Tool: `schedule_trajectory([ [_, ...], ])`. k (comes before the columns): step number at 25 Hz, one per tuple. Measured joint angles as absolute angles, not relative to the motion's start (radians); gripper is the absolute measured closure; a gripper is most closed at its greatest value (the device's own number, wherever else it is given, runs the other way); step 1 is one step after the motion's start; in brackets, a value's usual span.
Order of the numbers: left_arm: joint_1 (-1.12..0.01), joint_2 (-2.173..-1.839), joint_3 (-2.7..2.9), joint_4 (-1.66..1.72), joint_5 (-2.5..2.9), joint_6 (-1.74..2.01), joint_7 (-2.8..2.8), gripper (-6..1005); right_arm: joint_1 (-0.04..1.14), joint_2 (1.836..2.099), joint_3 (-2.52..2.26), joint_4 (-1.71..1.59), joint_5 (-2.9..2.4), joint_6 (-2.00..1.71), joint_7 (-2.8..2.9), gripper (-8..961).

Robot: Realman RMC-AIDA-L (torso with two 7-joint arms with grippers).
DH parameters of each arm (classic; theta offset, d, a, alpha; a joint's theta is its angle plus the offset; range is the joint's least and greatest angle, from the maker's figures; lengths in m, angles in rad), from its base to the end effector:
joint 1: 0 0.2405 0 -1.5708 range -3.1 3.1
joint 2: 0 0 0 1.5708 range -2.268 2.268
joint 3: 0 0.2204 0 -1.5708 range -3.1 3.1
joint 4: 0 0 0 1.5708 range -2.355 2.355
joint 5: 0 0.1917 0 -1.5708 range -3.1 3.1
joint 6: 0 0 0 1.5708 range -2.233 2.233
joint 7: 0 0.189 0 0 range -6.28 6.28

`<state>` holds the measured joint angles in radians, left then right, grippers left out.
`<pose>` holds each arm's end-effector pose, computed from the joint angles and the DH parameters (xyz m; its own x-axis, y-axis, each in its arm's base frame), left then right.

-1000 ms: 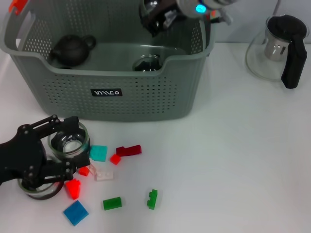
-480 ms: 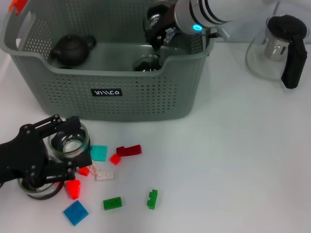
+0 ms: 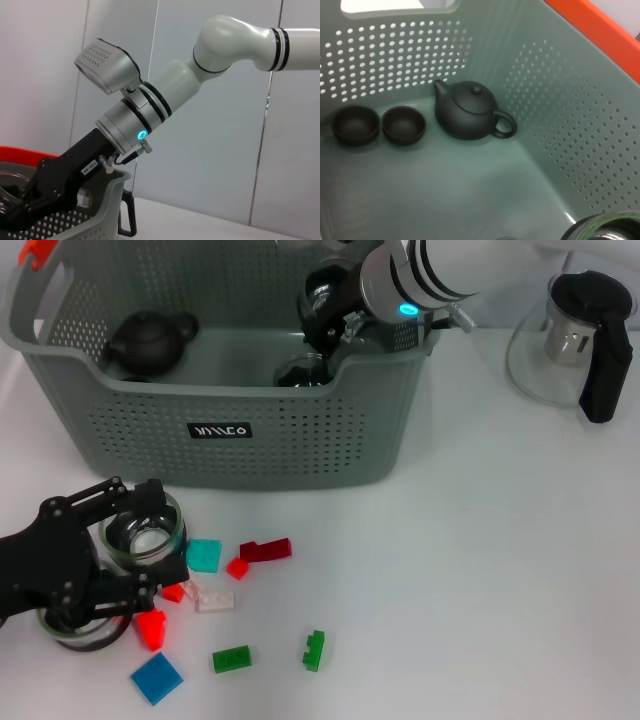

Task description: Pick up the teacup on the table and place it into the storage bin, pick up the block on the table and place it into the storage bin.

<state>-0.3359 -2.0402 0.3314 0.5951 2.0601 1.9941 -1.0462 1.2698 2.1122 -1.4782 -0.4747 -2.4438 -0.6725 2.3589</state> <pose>-0.2339 0.2329 0.0308 0.6907 0.1418 0.7091 0.3717 -0.9108 -0.1799 0.0548 0.4519 -0.1086 0.9672 -0.2428 0.0747 -0.1582 -0.8059 -0.5706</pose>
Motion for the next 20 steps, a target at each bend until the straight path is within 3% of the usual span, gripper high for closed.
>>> schedule_trajectory([
  [12, -0.337, -2.042, 0.33, 0.594, 2.06, 1.994, -1.046, 136, 1.267, 2.107, -1.47, -0.475, -2.445, -0.675, 2.371, 778],
  [15, -0.338, -2.042, 0.33, 0.594, 2.06, 1.994, -1.046, 136, 1.259, 2.103, -1.462, -0.492, -2.445, -0.681, 2.377, 545],
  [20, -0.339, -2.04, 0.314, 0.594, 2.06, 2.001, -1.046, 136, 1.186, 2.096, -1.37, -0.701, -2.445, -0.822, 2.38, 314],
])
